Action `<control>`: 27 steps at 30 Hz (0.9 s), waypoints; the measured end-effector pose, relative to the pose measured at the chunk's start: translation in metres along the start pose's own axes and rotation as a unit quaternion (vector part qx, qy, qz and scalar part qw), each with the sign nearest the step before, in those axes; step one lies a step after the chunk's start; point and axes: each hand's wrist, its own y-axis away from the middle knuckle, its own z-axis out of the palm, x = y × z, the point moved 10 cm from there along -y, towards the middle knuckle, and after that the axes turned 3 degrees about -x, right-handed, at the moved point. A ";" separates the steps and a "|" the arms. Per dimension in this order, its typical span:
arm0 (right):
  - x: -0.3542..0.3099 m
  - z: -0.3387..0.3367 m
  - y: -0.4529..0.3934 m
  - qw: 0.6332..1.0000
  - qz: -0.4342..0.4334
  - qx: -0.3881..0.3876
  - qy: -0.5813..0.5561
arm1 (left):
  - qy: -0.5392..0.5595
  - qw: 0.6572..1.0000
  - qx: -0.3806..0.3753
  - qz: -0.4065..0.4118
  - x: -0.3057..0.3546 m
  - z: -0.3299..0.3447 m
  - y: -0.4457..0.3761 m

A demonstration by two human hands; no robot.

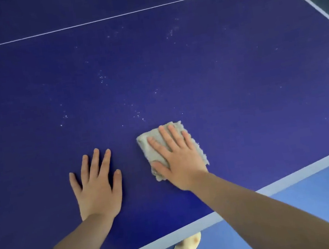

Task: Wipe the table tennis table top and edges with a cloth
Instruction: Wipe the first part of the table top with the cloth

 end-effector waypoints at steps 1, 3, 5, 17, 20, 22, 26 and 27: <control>0.029 -0.002 0.003 0.998 0.056 0.017 -0.010 | 0.001 1.000 -0.001 0.001 0.000 0.000 0.000; 0.072 -0.003 0.030 0.982 0.170 0.077 -0.024 | 0.005 1.000 -0.001 0.002 0.001 0.001 0.001; 0.060 0.006 0.062 0.975 0.199 0.093 -0.008 | 0.010 1.000 -0.001 0.004 0.001 0.003 0.001; -0.034 -0.015 -0.049 0.990 0.141 -0.009 -0.003 | 0.180 0.982 0.037 -0.047 -0.100 -0.037 -0.043; -0.040 -0.011 -0.008 0.978 0.197 0.057 -0.029 | 0.050 0.998 0.000 -0.040 -0.159 -0.042 -0.068; -0.093 -0.001 0.002 0.988 0.137 0.056 -0.038 | 0.016 1.000 -0.009 -0.010 -0.170 -0.044 -0.073; -0.171 -0.010 -0.052 0.999 -0.012 0.038 -0.024 | 0.012 1.000 -0.010 -0.013 -0.167 -0.045 -0.074; -0.172 -0.017 -0.072 0.998 -0.037 0.041 -0.012 | 0.007 1.000 -0.009 -0.020 -0.168 -0.045 -0.074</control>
